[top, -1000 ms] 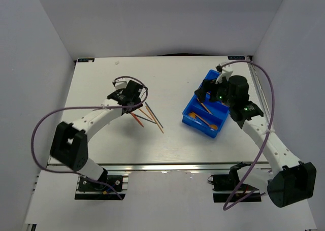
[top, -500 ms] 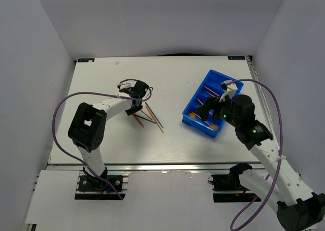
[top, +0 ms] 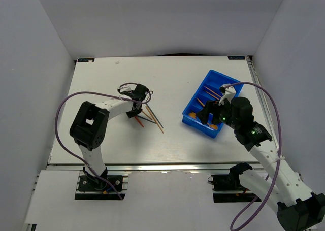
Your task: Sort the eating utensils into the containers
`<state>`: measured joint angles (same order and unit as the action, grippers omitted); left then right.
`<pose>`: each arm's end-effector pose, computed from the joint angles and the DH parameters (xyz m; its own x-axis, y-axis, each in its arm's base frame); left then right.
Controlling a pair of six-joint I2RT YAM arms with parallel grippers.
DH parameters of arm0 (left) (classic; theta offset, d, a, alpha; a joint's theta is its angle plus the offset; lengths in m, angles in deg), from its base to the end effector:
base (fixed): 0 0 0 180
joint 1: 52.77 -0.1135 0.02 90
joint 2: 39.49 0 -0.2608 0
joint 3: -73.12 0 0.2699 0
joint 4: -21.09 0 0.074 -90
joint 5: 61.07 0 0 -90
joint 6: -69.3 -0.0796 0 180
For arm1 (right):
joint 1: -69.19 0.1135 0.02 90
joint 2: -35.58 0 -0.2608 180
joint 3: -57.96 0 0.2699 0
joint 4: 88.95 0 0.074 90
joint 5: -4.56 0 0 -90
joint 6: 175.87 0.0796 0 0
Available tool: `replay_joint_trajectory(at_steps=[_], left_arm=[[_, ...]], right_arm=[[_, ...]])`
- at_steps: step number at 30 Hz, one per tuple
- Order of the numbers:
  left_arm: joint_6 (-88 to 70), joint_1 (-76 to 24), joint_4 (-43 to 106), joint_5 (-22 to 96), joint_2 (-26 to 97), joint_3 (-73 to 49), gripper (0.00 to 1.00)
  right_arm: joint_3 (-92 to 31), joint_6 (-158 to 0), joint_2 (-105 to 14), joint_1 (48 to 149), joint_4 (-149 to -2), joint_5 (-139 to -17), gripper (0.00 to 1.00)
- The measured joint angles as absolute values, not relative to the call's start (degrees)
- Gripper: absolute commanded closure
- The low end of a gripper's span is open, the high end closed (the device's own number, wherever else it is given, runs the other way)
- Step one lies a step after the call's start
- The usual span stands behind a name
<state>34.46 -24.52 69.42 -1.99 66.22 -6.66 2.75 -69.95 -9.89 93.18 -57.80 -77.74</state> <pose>0.3470 -0.1400 0.1096 -0.7169 -0.4141 -0.5609 -0.5341 0.8433 0.0599 0.2199 0.1095 0.2893 -0.4625 0.0917 -0.8819 -0.4056 0.8626 0.3024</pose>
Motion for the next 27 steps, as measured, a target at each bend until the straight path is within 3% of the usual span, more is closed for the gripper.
replay_joint_trajectory(at_steps=[9,12,16,27], left_arm=[[34.9,-24.5,67.0,-2.2,66.3,-5.8,0.87],[34.7,-24.5,66.6,-2.3,66.3,-5.8,0.87],[34.7,-24.5,65.6,-2.4,66.0,-5.0,0.77],[34.9,-24.6,61.4,-1.6,63.9,-0.6,0.75]], right_arm=[[2.7,-69.9,-9.9,93.2,-57.8,-77.8,0.16],[2.7,-69.9,-9.9,93.2,-57.8,-77.8,0.16],[2.8,-69.9,-9.9,93.2,-57.8,-77.8,0.16],[2.9,-69.9,-9.9,93.2,-57.7,-77.8,0.16]])
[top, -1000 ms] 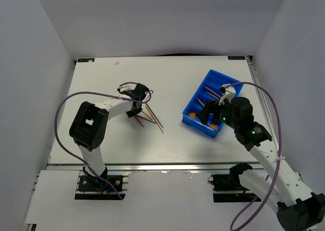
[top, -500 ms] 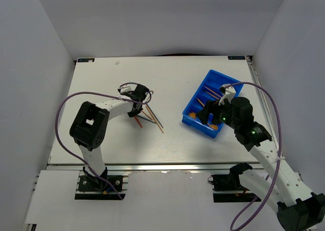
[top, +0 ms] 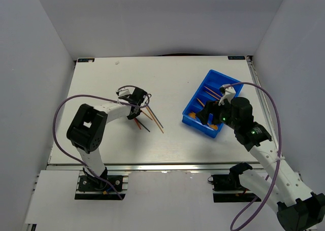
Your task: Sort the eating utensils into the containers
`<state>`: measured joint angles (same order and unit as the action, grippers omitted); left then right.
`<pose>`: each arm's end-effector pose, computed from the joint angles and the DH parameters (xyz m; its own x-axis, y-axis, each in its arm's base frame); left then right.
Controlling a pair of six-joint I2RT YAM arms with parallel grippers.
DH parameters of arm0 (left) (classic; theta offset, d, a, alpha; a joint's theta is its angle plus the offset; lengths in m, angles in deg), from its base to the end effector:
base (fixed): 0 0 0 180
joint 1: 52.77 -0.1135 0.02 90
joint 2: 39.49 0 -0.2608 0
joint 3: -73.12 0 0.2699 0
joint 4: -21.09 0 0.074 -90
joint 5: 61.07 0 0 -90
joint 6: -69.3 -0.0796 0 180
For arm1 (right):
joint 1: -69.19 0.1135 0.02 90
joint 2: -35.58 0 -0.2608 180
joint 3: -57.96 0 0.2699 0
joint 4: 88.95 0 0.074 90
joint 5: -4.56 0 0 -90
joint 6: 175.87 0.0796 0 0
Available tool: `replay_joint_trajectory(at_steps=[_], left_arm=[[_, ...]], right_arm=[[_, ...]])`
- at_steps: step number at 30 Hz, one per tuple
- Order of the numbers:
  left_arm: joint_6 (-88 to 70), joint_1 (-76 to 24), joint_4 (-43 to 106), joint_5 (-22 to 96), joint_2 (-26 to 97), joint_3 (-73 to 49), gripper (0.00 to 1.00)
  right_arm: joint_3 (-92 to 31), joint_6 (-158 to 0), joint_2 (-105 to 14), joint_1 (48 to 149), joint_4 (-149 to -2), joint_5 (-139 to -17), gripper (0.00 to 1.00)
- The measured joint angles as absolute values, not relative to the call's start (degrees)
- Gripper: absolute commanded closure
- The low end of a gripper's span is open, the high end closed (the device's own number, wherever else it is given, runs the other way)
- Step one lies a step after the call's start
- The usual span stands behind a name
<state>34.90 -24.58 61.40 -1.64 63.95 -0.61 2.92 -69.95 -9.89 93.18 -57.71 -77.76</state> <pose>0.3397 -0.1361 0.0994 -0.6772 -0.4431 -0.5874 -0.5402 0.8414 -0.0119 0.2198 0.1095 0.2878 -0.4661 0.0901 -0.8801 -0.4041 0.8633 0.3024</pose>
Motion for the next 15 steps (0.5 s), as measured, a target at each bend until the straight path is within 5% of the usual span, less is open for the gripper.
replay_joint_trajectory(at_steps=[7,15], left_arm=[[34.7,-24.6,60.9,-1.0,61.9,1.8,0.87],[33.0,-24.6,61.0,-0.6,61.8,1.8,0.59]], right_arm=[[3.5,-69.9,-9.9,93.2,-57.6,-77.8,0.16],[3.7,-69.9,-9.9,93.2,-57.5,-77.7,0.16]])
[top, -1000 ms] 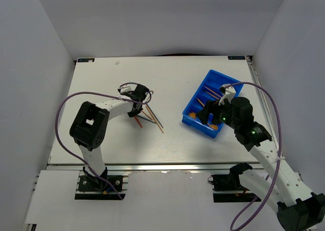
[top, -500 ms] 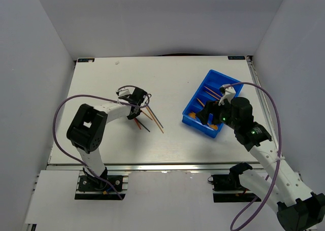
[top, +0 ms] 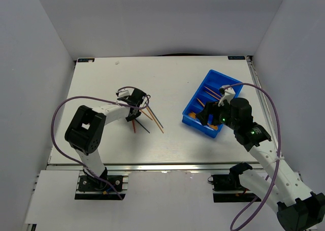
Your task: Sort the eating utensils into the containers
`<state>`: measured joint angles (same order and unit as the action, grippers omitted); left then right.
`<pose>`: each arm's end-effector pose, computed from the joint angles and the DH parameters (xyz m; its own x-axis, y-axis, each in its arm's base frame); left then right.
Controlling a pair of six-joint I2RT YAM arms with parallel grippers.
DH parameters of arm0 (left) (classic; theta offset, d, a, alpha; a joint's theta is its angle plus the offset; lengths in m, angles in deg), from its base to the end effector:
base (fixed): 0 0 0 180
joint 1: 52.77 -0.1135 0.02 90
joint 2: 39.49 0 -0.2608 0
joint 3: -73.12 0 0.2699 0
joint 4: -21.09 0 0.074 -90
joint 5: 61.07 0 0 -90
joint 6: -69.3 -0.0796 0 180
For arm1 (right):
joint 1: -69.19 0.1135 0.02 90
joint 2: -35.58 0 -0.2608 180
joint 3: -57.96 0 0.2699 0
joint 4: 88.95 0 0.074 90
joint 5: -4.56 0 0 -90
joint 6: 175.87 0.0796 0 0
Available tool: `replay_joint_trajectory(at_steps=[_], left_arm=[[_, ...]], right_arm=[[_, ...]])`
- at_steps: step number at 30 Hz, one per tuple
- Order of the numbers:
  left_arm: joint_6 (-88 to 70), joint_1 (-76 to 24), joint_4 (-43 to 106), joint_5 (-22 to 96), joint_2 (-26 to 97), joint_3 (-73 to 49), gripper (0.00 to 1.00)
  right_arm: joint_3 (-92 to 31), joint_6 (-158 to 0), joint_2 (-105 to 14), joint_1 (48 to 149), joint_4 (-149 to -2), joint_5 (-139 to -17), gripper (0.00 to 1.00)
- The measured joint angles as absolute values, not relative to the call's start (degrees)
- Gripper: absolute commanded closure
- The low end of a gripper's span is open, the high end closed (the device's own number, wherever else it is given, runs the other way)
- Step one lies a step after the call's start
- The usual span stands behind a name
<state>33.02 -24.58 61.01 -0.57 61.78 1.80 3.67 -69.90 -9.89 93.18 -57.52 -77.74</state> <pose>0.3306 -0.1327 0.1000 -0.7007 -0.4205 -0.5764 -0.5122 0.8589 -0.0038 0.2195 0.1093 0.2820 -0.4796 0.0850 -0.8733 -0.3994 0.8651 0.3035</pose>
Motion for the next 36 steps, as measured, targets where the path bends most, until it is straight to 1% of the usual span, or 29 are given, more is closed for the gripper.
replay_joint_trajectory(at_steps=[3,4,6,7,9,16,17,18,20,21,23,25,27,28,30,31,32,36], left_arm=[[32.7,-24.6,61.4,-0.5,61.8,1.7,0.62],[32.5,-24.6,61.5,-0.5,61.8,1.7,0.67],[32.3,-24.6,61.7,-0.4,61.8,1.6,0.72],[32.1,-24.6,61.8,-0.3,61.8,1.6,0.77],[31.9,-24.6,62.0,-0.3,61.8,1.6,0.81],[31.8,-24.6,62.0,-0.2,61.7,1.6,0.81],[31.7,-24.6,62.0,-0.2,61.7,1.6,0.80],[31.6,-24.6,62.1,-0.2,61.7,1.5,0.75],[31.0,-24.6,62.5,0.0,61.7,1.3,0.72],[30.7,-24.6,62.7,0.1,61.7,1.1,0.68],[30.4,-24.6,63.0,0.1,61.7,0.7,0.66],[30.2,-24.6,63.4,0.1,61.7,0.4,0.66],[30.0,-24.6,63.5,0.2,61.7,0.2,0.69],[29.9,-24.6,63.5,0.2,61.7,0.2,0.73],[29.8,-24.6,63.5,0.3,61.7,0.2,0.75],[29.7,-24.6,63.5,0.5,61.7,0.2,0.79],[29.6,-24.6,63.5,0.5,61.7,0.2,0.80],[29.4,-24.6,63.5,0.6,61.7,0.2,0.79]], right_arm=[[3.7,-69.9,-9.9,93.2,-57.5,-77.7,0.16],[3.7,-69.9,-9.9,93.2,-57.5,-77.7,0.16],[3.7,-69.9,-9.9,93.2,-57.4,-77.6,0.16],[3.7,-69.9,-9.9,93.2,-57.4,-77.6,0.16],[3.7,-69.9,-9.9,93.2,-57.3,-77.5,0.16],[3.7,-69.9,-9.9,93.2,-57.3,-77.5,0.16],[3.7,-69.9,-9.9,93.2,-57.3,-77.5,0.16],[3.7,-69.9,-9.9,93.2,-57.3,-77.5,0.16],[3.7,-69.9,-9.9,93.2,-57.3,-77.3,0.16],[3.7,-69.9,-9.9,93.2,-57.3,-77.3,0.16],[3.7,-69.9,-10.0,93.2,-57.3,-77.1,0.16],[3.7,-69.9,-10.1,93.2,-57.3,-77.1,0.16],[3.7,-69.9,-10.2,93.2,-57.3,-77.0,0.16],[3.8,-69.9,-10.3,93.2,-57.3,-77.0,0.16],[3.8,-69.9,-10.3,93.2,-57.3,-76.9,0.16],[3.8,-69.9,-10.3,93.2,-57.3,-76.8,0.16],[3.8,-69.9,-10.3,93.2,-57.3,-76.7,0.15],[3.8,-69.9,-10.3,93.2,-57.2,-76.6,0.15]])
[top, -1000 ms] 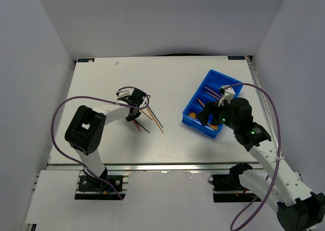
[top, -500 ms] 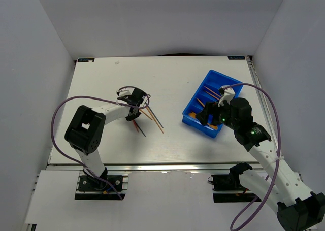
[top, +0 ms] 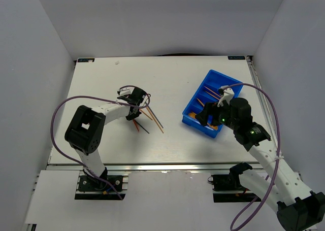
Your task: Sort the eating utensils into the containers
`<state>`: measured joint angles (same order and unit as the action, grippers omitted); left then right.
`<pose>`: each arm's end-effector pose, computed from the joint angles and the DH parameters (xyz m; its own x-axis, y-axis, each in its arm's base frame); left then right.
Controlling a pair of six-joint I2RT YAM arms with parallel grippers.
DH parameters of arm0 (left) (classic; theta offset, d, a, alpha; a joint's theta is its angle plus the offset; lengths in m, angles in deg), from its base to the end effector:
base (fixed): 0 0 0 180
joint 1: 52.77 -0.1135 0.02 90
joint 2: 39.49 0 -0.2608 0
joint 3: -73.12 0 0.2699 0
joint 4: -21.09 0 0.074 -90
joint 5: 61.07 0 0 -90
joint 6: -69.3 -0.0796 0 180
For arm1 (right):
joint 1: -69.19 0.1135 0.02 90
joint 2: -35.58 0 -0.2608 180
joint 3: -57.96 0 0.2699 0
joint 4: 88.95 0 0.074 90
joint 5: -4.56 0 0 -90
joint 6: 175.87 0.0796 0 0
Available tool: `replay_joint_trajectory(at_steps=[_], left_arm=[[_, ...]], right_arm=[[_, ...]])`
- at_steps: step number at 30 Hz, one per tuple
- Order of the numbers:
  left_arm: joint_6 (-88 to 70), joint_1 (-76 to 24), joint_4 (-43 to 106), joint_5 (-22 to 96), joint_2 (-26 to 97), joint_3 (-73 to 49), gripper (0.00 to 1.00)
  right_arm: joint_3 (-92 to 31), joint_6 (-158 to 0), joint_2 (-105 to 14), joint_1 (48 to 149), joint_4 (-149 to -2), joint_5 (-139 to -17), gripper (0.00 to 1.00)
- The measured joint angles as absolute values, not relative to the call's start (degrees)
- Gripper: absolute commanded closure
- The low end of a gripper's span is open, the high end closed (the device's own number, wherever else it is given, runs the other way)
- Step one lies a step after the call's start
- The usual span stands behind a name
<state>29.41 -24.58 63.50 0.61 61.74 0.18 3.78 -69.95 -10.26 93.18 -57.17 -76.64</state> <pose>0.3317 -0.1349 0.1054 -0.7465 -0.3662 -0.5555 -0.4602 0.8872 0.0335 0.2193 0.1109 0.2790 -0.4949 0.0765 -0.8656 -0.4100 0.8577 0.3102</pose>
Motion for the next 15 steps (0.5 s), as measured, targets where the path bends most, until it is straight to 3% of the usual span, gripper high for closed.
replay_joint_trajectory(at_steps=[4,11,15], left_arm=[[29.3,-24.6,63.5,0.7,61.7,0.2,0.78],[28.8,-24.6,63.7,1.0,61.7,-0.2,0.99],[28.2,-24.5,64.7,0.9,61.7,-1.7,1.00]], right_arm=[[3.8,-69.9,-10.3,93.2,-56.9,-76.6,0.15],[3.8,-69.9,-10.3,93.2,-56.9,-76.6,0.15],[4.0,-69.9,-10.3,93.2,-57.0,-76.4,0.15]])
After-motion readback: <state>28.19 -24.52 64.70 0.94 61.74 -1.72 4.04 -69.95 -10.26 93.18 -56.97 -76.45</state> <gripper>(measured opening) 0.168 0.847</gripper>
